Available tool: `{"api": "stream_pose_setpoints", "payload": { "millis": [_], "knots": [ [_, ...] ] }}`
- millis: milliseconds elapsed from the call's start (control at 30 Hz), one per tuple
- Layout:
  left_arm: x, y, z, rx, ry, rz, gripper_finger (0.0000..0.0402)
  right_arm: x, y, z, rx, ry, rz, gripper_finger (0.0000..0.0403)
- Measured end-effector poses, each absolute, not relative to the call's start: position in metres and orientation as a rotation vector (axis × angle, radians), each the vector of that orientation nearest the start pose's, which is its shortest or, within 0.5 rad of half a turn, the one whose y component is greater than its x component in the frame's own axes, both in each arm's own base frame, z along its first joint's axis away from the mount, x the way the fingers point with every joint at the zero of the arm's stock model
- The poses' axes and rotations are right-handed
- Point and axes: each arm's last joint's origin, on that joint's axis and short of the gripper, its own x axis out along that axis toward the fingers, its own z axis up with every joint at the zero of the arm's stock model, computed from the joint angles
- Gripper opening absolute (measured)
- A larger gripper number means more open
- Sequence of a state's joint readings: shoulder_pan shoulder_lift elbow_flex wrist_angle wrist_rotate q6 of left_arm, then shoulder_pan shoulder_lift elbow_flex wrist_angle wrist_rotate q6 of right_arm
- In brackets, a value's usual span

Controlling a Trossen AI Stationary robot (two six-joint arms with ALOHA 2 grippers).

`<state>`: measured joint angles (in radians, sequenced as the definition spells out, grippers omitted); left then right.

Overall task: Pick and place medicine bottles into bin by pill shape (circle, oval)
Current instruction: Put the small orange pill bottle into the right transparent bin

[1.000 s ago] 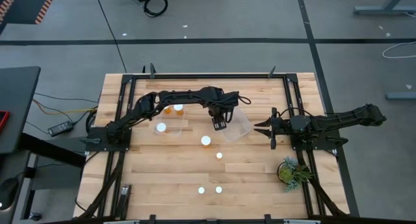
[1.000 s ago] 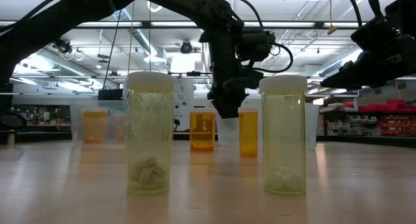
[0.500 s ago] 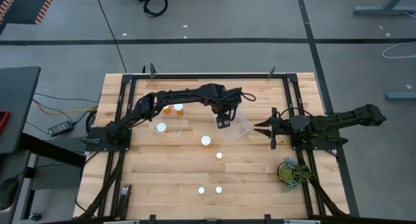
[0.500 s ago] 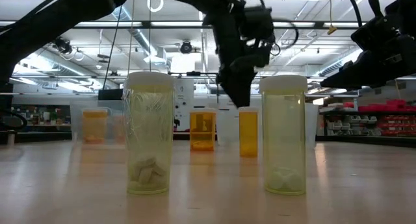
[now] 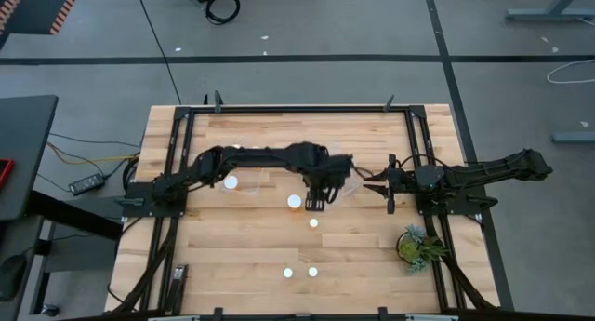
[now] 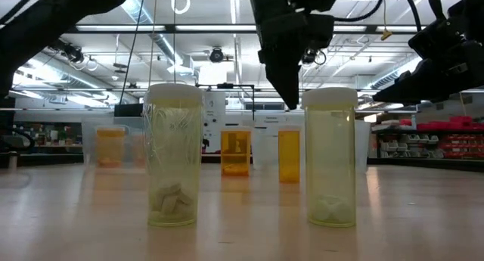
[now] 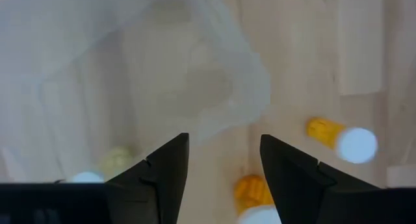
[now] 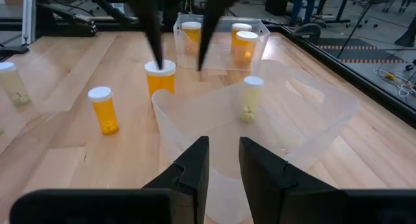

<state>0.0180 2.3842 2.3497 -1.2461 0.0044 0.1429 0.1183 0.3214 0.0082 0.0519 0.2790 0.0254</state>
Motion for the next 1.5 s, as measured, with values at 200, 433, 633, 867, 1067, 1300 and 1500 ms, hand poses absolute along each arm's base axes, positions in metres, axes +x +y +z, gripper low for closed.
{"api": "stream_pose_setpoints", "payload": {
  "millis": [200,433,633,867,1067,1300,1500],
  "knots": [
    [0.486,-0.026,0.243,0.155,1.275,-0.138,0.0210,0.114,0.005,0.144,-0.027,0.255,-0.163,0.0092],
    [0.484,-0.055,0.243,0.177,1.274,-0.177,0.0237,0.114,0.005,0.144,-0.027,0.255,-0.163,0.0092],
    [0.482,-0.070,0.242,0.191,1.275,-0.195,0.0253,0.114,0.005,0.144,-0.027,0.255,-0.163,0.0092],
    [0.480,-0.088,0.235,0.248,1.274,-0.158,0.0256,0.114,0.005,0.144,-0.027,0.255,-0.163,0.0092],
    [0.475,-0.100,0.208,0.316,1.328,-0.165,0.0256,0.114,0.005,0.144,-0.026,0.255,-0.163,0.0092],
    [0.473,-0.099,0.185,0.322,1.361,-0.164,0.0254,0.114,0.005,0.144,-0.027,0.255,-0.163,0.0092],
    [0.473,-0.099,0.171,0.315,1.352,-0.159,0.0235,0.114,0.005,0.144,-0.027,0.255,-0.163,0.0092]
  ]
}}
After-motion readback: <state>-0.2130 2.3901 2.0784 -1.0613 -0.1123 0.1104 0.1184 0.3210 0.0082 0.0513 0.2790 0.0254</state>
